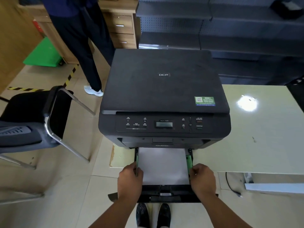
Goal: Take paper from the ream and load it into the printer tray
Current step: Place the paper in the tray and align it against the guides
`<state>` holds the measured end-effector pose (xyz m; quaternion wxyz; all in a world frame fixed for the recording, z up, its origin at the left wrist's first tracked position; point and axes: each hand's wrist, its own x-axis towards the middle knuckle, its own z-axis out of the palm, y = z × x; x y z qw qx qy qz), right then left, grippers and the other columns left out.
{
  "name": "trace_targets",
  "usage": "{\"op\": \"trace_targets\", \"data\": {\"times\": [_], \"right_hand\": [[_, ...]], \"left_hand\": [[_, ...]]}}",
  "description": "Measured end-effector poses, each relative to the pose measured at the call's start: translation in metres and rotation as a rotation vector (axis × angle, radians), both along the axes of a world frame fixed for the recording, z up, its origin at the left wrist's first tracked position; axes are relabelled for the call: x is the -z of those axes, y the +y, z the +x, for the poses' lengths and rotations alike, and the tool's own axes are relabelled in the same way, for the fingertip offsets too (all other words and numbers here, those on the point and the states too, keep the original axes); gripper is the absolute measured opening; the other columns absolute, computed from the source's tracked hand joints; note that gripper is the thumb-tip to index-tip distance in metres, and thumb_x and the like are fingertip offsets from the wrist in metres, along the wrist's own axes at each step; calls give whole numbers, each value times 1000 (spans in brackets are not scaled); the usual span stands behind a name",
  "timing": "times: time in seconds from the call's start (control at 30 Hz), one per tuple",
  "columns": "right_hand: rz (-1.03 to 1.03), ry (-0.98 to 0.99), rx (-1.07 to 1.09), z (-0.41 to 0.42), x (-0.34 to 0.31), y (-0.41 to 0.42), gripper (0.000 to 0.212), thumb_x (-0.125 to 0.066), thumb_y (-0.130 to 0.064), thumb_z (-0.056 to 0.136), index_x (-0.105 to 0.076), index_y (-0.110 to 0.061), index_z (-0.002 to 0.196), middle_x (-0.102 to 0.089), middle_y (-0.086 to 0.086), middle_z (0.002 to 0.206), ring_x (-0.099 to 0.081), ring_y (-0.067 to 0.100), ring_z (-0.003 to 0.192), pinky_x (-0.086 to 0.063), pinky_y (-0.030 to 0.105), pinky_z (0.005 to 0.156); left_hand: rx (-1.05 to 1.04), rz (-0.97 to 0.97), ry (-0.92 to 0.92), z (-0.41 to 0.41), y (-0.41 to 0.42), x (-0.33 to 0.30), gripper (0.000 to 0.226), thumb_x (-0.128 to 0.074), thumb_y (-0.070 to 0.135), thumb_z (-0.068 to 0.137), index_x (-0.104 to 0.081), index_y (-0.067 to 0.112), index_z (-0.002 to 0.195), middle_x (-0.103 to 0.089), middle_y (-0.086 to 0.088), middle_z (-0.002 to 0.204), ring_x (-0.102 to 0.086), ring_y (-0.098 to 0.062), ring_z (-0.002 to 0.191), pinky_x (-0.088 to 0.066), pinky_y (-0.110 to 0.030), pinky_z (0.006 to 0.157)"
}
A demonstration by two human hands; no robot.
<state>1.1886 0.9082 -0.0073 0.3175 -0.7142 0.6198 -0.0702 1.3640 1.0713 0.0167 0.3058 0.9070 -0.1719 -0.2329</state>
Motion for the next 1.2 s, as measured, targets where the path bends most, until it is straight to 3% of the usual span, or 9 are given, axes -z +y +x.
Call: {"op": "trace_targets", "data": {"times": [0.13,0.23,0.33,0.6,0.77,0.9,1.03,1.1,1.2], "right_hand": [[9,10,-6,3,-1,0,14,-63,-3,82,-69,-8,70,-70,9,66,-62,25,58,-48,30,52],[2,9,-30,5,-2,1,13,-63,-1,81,-69,-7,70,-70,10,67,-60,24,57,-44,28,51],[3,8,-34,5,-2,1,13,-63,0,81,-69,-6,71,-70,10,68,-60,24,57,-44,27,51],[-8,14,-68,4,-2,0,14,-61,-2,84,-69,-6,72,-69,11,68,-55,24,56,-40,27,52],[-23,6,-96,0,2,0,15,-62,-8,86,-70,-7,74,-70,9,68,-63,24,59,-53,32,55],[-120,93,-214,-6,3,6,12,-61,-14,86,-70,-7,80,-70,9,72,-60,25,65,-55,39,62],[-280,118,-319,-13,-14,30,21,-65,-22,85,-66,-14,105,-67,3,95,-58,24,87,-52,40,79],[-334,32,-401,-19,-29,47,5,-63,-26,87,-63,-21,88,-62,-4,81,-55,16,75,-50,33,71],[-390,-23,-560,-30,-41,75,29,-62,-29,88,-53,-22,61,-51,-7,55,-45,10,49,-43,26,48]], "left_hand": [[-7,3,-7,-3,1,-1,23,-54,14,88,-55,21,66,-56,-1,53,-47,-15,46,-38,-28,46],[-3,22,-8,-5,0,0,14,-55,17,89,-67,17,82,-64,-1,63,-55,-16,53,-43,-28,50],[6,36,-24,-6,-2,-1,20,-55,21,88,-71,16,99,-70,-1,74,-60,-18,61,-44,-26,55],[72,88,-32,-7,2,1,32,-57,27,87,-68,14,114,-74,-11,92,-68,-26,77,-56,-34,68],[113,27,9,-14,5,-2,43,-59,23,89,-57,10,131,-70,-8,112,-67,-24,89,-54,-30,76],[202,35,-61,-22,16,-1,38,-55,25,91,-54,13,127,-65,-8,104,-62,-24,88,-56,-36,72],[304,19,-225,-32,39,-5,39,-52,29,94,-53,19,132,-60,2,127,-49,-16,120,-50,-34,98],[372,2,-299,-37,51,-8,31,-53,32,94,-59,22,123,-62,6,117,-52,-12,111,-50,-32,98],[466,-23,-377,-48,68,-13,12,-54,35,91,-60,28,98,-58,12,95,-50,-9,89,-49,-27,82]]}}
